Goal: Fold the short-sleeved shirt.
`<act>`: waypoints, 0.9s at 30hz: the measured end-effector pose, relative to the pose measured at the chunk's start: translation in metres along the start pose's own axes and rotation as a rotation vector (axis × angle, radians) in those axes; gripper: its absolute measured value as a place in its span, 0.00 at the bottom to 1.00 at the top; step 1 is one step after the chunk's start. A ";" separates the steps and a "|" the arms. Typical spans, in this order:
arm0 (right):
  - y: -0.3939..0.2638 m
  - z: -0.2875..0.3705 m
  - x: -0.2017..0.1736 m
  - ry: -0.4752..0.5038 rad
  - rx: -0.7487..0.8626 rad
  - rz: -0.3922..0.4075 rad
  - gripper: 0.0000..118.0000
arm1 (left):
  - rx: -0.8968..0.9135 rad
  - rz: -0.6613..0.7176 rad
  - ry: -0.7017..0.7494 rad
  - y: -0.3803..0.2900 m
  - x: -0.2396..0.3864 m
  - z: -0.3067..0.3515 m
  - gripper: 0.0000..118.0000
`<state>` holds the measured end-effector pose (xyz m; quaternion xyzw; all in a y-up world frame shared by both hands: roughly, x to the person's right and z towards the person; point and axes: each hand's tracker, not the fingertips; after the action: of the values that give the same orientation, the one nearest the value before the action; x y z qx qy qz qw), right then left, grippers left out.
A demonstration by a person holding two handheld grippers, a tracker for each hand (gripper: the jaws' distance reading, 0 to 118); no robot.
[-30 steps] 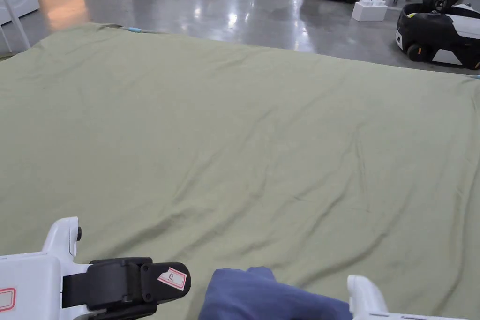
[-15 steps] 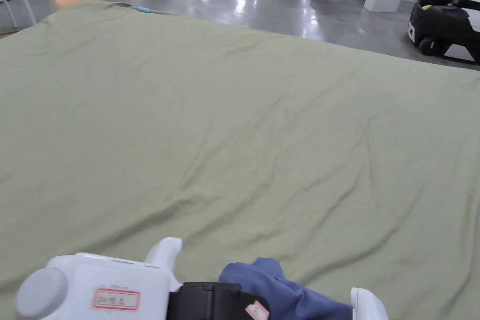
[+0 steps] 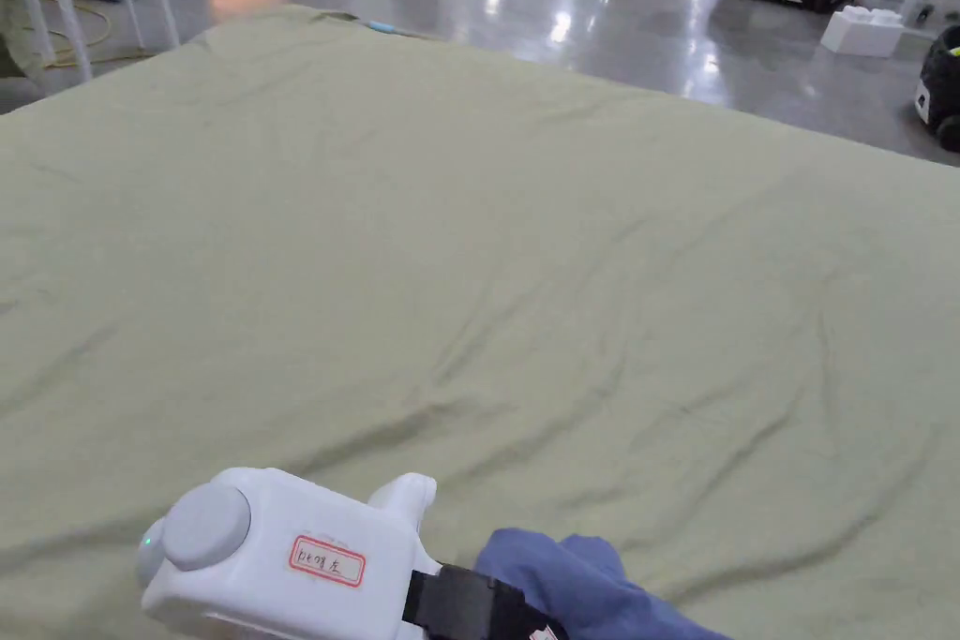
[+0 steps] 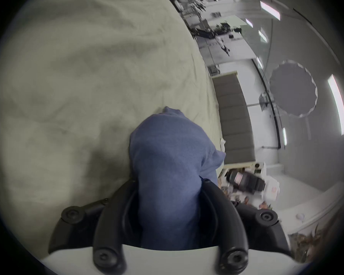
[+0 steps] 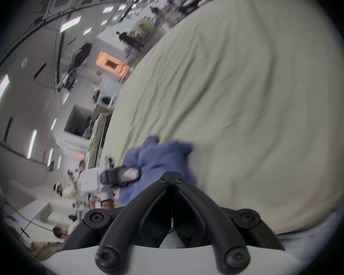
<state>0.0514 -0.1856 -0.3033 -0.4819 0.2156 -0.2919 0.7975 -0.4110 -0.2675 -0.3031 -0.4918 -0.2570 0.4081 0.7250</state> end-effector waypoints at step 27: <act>-0.013 -0.125 -0.127 -0.106 -0.297 0.264 0.02 | 0.104 0.014 0.839 0.067 -0.121 0.338 0.37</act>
<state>-0.1237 -0.1847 -0.3392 -0.5766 0.2754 -0.1242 0.7591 -0.7605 -0.1869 -0.2319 -0.5800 0.0846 0.1899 0.7877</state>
